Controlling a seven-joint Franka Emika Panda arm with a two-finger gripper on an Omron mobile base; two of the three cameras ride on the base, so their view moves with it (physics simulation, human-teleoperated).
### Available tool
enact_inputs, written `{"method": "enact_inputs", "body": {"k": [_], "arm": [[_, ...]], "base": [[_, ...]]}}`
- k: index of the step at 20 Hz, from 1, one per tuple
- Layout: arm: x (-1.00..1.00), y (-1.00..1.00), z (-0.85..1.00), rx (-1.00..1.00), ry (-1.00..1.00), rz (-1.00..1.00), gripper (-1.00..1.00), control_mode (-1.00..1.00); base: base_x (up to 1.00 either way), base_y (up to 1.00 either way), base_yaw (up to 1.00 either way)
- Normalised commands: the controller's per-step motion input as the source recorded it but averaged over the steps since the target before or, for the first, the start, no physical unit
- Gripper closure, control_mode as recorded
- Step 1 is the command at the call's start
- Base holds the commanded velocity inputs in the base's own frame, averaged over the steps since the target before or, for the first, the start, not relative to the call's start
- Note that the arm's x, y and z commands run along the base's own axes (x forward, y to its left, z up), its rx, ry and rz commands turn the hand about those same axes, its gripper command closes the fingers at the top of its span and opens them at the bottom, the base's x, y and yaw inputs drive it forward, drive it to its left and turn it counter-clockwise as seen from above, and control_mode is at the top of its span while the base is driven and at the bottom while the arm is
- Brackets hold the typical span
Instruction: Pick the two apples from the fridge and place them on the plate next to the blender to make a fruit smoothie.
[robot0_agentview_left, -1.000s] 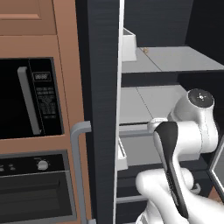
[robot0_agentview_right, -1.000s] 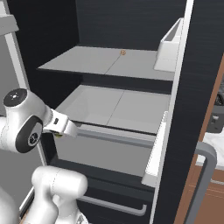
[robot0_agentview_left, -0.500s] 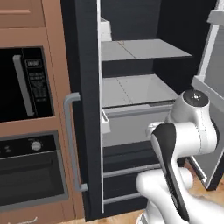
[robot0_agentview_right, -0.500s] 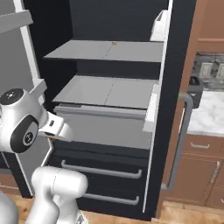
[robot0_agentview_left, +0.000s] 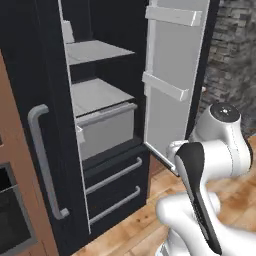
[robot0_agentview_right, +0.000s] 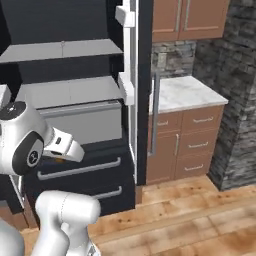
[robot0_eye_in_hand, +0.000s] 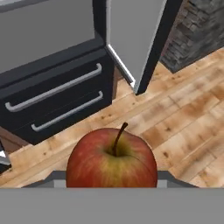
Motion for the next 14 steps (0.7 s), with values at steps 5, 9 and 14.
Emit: {"method": "enact_inputs", "body": {"k": [5,9,14], "arm": [[0.0,0.0,0.0,0.0,0.0,0.0,1.0,1.0],[0.0,0.0,0.0,0.0,0.0,0.0,1.0,1.0],[0.0,0.0,0.0,0.0,0.0,0.0,1.0,1.0]], "base": [[-0.54,0.35,-0.84],[-0.66,0.26,-0.87],[-0.82,0.11,-0.84]]}}
